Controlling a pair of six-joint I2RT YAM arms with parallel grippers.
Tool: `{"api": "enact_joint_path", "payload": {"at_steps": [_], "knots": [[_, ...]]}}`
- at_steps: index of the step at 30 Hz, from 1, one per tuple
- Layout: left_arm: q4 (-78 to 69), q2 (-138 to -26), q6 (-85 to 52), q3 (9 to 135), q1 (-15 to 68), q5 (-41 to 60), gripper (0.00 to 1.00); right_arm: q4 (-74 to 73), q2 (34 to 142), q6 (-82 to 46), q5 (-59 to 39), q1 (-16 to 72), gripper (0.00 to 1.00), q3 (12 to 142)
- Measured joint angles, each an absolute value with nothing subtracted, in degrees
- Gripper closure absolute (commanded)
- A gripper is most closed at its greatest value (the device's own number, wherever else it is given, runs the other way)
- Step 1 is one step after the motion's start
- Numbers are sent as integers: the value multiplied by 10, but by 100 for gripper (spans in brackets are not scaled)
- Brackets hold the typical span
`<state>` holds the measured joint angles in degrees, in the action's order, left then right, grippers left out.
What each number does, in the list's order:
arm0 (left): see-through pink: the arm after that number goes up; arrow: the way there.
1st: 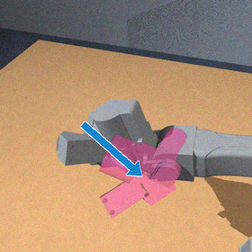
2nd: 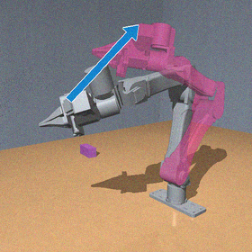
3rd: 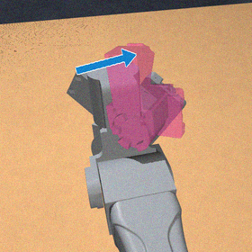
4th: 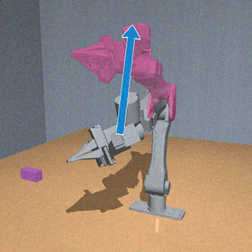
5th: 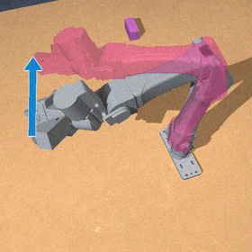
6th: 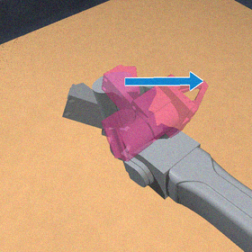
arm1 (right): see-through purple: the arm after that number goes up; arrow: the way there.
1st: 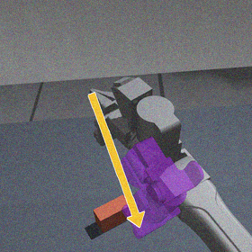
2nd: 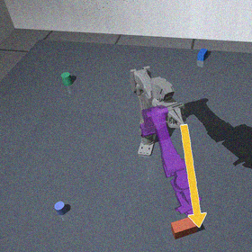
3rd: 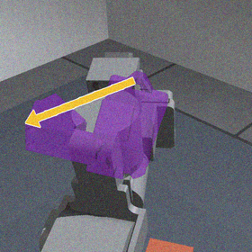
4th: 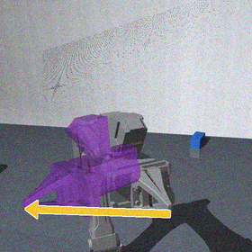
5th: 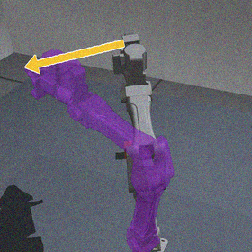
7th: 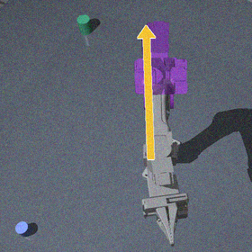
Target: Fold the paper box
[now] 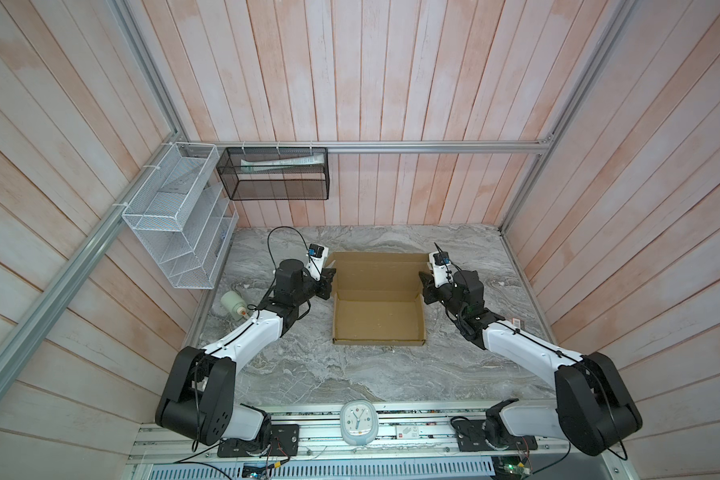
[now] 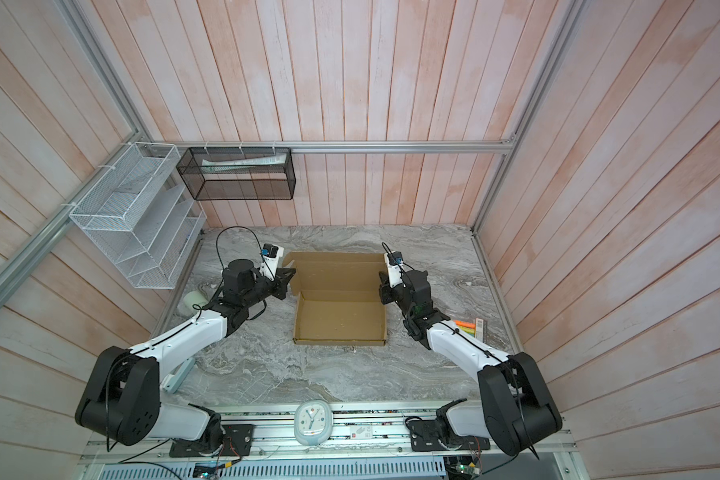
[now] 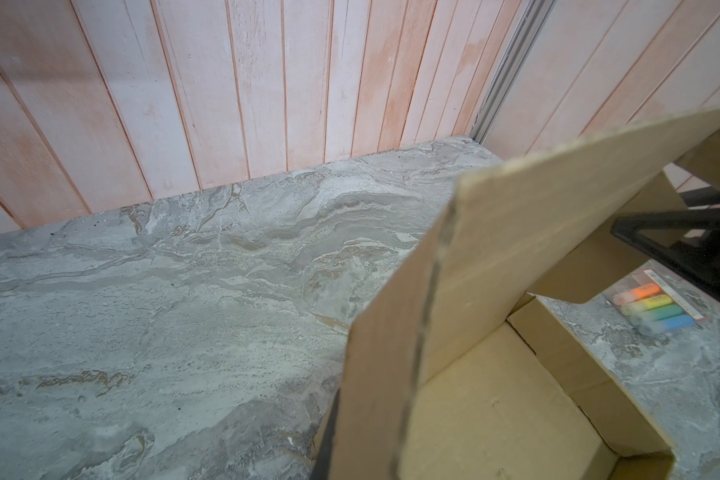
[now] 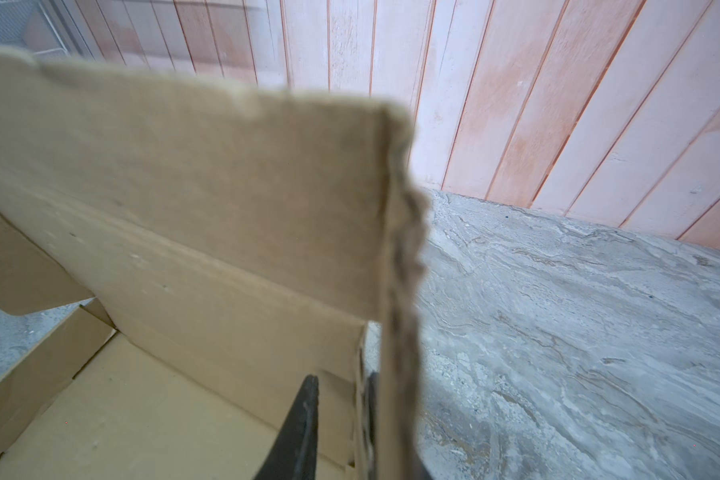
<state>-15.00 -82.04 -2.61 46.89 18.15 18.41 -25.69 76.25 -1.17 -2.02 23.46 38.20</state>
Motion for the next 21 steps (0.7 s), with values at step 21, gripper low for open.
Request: {"api": "enact_joint_path", "payload": {"at_steps": [21], "knots": [[-148,-812,-29,469,180,175,84,-253,760,-14,-32,231,100,384]]}}
